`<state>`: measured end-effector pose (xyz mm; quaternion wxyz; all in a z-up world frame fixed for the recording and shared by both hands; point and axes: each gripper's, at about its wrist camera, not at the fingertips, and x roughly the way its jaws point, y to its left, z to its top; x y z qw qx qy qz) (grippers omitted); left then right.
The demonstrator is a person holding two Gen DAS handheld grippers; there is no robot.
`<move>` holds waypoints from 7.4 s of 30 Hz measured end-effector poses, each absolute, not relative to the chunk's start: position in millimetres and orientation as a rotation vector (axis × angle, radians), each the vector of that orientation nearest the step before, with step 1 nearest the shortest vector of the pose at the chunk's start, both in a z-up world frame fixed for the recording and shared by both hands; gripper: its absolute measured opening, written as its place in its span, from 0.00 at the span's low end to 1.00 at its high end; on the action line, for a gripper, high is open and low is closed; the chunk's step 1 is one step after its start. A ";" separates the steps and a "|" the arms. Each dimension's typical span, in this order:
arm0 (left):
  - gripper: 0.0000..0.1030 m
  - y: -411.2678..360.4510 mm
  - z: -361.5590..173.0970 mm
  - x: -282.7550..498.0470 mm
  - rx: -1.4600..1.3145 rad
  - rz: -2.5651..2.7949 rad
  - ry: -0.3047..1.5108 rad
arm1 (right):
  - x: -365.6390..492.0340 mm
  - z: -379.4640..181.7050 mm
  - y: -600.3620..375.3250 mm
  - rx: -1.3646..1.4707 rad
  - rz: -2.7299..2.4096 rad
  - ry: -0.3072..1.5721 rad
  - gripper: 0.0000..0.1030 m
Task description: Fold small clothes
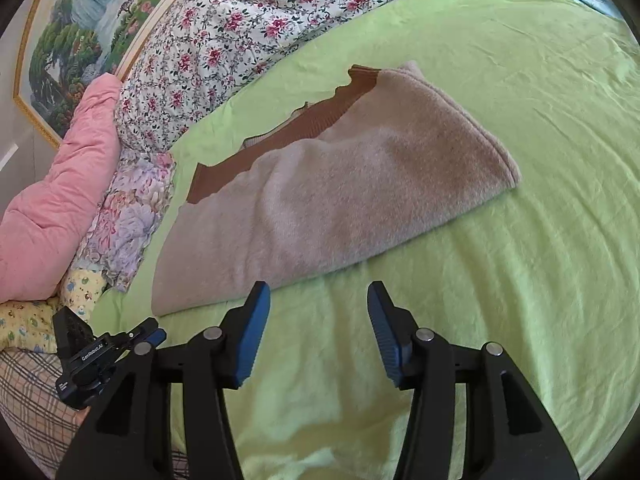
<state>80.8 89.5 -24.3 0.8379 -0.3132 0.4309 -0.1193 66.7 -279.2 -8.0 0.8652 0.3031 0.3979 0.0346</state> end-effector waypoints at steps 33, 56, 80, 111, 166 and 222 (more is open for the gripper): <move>0.07 94.9 -15.7 171.8 -0.674 -0.119 0.726 | 87.6 -11.0 -285.3 0.654 0.134 0.838 0.53; 0.06 -114.5 -7.5 199.0 -0.311 -0.527 0.825 | 248.6 -34.5 -338.9 0.839 0.431 0.971 0.53; 0.07 -230.6 3.6 199.8 -0.206 -0.740 0.839 | 267.9 12.9 -403.2 0.543 0.361 0.881 0.16; 0.64 -142.0 14.1 187.4 -0.303 -0.736 0.923 | 216.4 -8.6 -433.6 0.528 0.240 0.917 0.65; 0.49 94.4 -11.6 182.6 -0.515 -0.531 0.910 | 225.2 -37.4 -206.0 0.579 0.713 1.001 0.31; 0.66 74.4 20.8 53.9 -0.160 -0.212 0.861 | 142.8 39.1 -202.2 0.470 0.486 0.909 0.50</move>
